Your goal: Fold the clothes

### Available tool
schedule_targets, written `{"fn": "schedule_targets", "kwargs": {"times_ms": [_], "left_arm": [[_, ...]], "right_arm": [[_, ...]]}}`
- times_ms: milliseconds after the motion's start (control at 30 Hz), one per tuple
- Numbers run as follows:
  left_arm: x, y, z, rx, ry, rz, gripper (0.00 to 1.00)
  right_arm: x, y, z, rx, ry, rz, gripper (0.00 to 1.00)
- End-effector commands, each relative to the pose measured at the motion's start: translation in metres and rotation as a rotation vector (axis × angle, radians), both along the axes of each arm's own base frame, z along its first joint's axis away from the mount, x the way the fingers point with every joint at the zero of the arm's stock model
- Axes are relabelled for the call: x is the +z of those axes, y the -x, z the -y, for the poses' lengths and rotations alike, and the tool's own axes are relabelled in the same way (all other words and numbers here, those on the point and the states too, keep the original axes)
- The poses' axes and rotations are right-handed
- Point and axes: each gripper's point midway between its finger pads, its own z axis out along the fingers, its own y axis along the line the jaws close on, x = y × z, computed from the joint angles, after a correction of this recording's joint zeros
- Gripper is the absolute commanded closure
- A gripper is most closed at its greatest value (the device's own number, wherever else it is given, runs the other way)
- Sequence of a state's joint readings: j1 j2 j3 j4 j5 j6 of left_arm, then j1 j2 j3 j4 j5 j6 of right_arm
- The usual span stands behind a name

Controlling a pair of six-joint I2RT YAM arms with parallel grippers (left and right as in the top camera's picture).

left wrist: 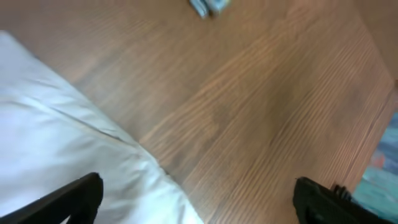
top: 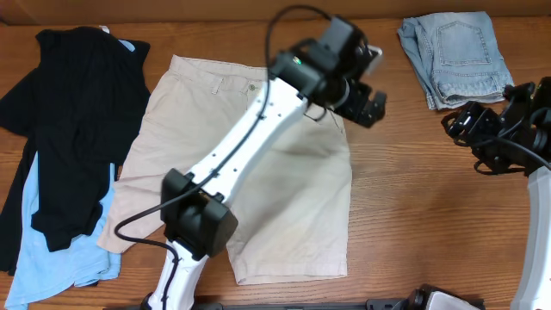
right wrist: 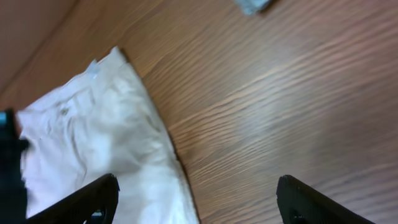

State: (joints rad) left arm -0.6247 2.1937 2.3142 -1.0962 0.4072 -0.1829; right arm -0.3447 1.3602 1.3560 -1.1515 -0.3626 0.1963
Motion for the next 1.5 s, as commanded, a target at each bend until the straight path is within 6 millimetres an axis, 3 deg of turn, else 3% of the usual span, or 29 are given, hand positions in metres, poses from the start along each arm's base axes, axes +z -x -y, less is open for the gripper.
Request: {"fn": "schedule_targets", "kwargs": {"times_ms": [0,100,233,367,467,567,867,1200,1467], "left_arm": [[0.038,-0.036,-0.046,0.091,0.03,0.068,0.0],[0.047,-0.055,-0.091,0.177,0.017,0.059,0.0],[0.042,-0.074,-0.152,0.261,-0.026,0.038,0.0],[0.032,-0.086,-0.205,0.364,-0.118,0.033,0.0],[0.029,-0.091,-0.222,0.395,-0.159,0.045,0.0],[0.027,-0.092,-0.231,0.418,-0.19,0.046,0.0],[0.025,-0.09,-0.233,0.405,-0.207,0.045,0.0],[0.022,-0.087,-0.236,0.411,-0.227,0.034,0.0],[0.021,-0.086,-0.235,0.408,-0.228,0.029,0.0]], "right_arm": [[0.005,-0.01,-0.023,0.119,-0.02,0.038,0.14],[-0.003,-0.026,-0.049,0.221,-0.008,0.05,0.15],[-0.024,-0.057,-0.089,0.346,0.001,0.07,0.15],[-0.068,-0.095,-0.127,0.442,0.031,0.064,0.16],[-0.096,-0.11,-0.143,0.475,0.055,0.055,0.18],[-0.129,-0.126,-0.158,0.501,0.1,0.046,0.18],[-0.181,-0.147,-0.172,0.518,0.116,0.038,0.24],[-0.212,-0.149,-0.182,0.544,0.08,0.015,0.34],[-0.209,-0.153,-0.185,0.549,0.071,0.038,0.57]]}}
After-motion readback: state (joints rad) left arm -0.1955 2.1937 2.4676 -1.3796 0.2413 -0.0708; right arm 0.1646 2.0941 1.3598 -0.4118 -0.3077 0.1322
